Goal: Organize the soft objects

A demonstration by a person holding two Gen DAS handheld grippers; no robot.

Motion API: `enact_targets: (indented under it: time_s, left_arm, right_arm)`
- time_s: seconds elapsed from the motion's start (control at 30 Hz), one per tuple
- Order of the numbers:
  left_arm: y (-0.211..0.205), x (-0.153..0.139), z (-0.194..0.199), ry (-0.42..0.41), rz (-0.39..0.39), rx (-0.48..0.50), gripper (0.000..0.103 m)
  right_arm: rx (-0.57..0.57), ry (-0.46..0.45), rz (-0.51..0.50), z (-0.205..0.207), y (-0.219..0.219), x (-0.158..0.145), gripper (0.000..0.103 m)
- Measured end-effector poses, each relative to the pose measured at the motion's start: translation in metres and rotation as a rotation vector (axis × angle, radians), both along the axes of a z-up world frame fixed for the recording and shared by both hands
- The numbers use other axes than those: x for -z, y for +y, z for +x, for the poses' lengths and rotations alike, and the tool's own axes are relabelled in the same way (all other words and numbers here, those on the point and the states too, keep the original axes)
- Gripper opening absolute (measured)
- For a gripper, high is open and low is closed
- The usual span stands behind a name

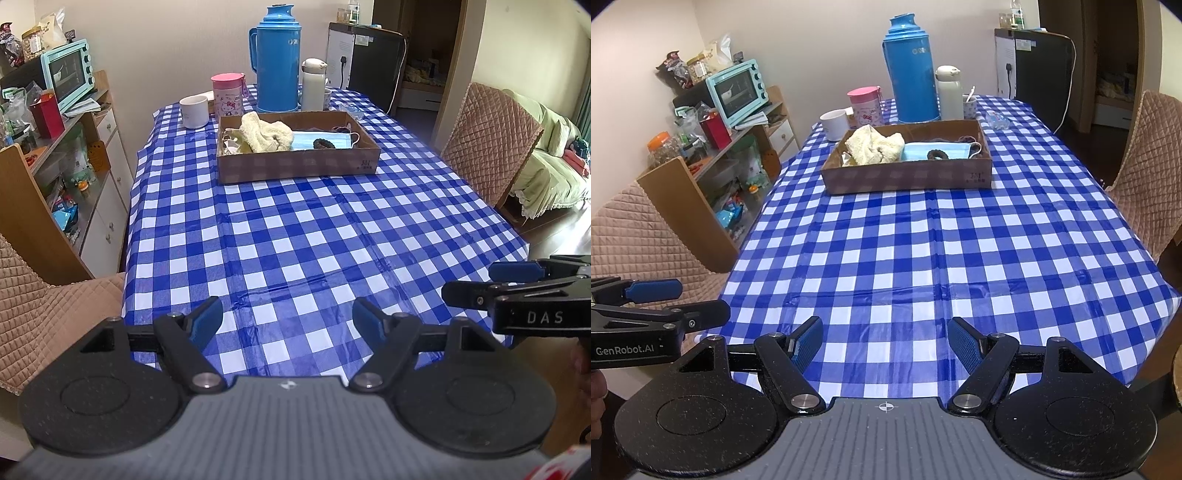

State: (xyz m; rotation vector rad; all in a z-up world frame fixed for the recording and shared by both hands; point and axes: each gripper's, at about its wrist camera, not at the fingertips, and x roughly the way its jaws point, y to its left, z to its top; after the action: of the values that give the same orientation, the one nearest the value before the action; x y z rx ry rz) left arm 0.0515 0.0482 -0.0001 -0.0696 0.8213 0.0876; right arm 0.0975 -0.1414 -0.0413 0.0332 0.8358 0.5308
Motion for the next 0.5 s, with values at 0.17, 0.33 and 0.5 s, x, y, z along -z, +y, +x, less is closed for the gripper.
enact_targets:
  time_s: [0.17,0.33,0.5]
  left_arm:
    - [-0.0001,-0.0003,0.0004,0.000,0.001,-0.001,0.076]
    - [0.0002,-0.0005,0.0004,0.000,0.000,-0.002,0.076]
    - [0.0002,-0.0003,0.0008,0.000,0.000,-0.002,0.076]
  right_arm:
    - [-0.002,0.000,0.001,0.0001,0.0001,-0.0004,0.074]
    - [-0.002,0.000,0.001,0.0006,0.0002,-0.0005,0.074]
    - [-0.003,0.000,0.000,0.0019,0.0005,-0.0005,0.074]
